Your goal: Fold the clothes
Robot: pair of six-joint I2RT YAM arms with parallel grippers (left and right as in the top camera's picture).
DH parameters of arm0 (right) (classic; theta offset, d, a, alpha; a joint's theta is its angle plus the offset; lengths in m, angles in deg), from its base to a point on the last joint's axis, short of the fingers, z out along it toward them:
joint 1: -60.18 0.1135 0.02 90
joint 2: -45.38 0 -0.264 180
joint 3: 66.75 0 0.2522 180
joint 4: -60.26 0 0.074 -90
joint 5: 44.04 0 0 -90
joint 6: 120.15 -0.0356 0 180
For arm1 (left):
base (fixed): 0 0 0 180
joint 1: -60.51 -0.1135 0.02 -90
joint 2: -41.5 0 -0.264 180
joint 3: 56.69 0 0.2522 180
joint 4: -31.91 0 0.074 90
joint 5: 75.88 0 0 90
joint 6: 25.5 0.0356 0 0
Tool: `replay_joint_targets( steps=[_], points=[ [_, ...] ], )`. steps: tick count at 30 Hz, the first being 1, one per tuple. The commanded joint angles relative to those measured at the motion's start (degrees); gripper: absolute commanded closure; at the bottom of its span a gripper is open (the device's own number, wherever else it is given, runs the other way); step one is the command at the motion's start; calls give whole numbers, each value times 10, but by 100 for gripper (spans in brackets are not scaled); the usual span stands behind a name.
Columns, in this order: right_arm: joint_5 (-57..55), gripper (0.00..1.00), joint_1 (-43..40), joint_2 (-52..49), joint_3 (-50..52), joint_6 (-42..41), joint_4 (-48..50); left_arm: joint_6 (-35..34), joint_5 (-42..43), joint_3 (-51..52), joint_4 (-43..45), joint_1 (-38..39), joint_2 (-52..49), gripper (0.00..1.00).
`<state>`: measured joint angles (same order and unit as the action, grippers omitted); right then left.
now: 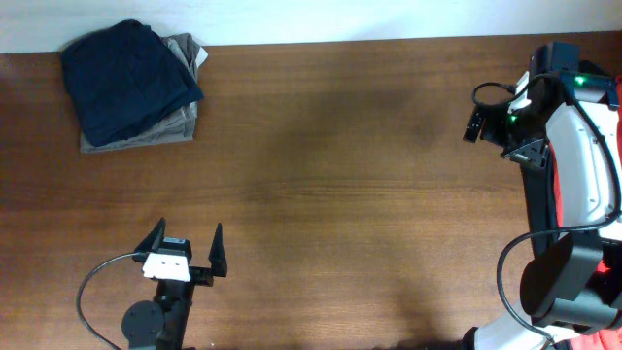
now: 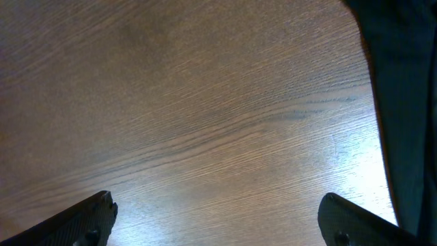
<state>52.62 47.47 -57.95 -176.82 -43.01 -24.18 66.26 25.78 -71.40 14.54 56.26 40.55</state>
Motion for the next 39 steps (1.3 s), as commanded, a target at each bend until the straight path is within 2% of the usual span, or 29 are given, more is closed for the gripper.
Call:
replay_joint_targets(
  steps=[1,27,39],
  points=[
    [-7,1,-2,3,-3,4,-1,5,-8,4,0,2,6,1],
    [-7,2,-1,7,-3,4,0,5,-8,4,0,2,6,1],
    [-13,1,58,221,-3,4,0,5,-8,4,0,2,6,1]
  ],
)
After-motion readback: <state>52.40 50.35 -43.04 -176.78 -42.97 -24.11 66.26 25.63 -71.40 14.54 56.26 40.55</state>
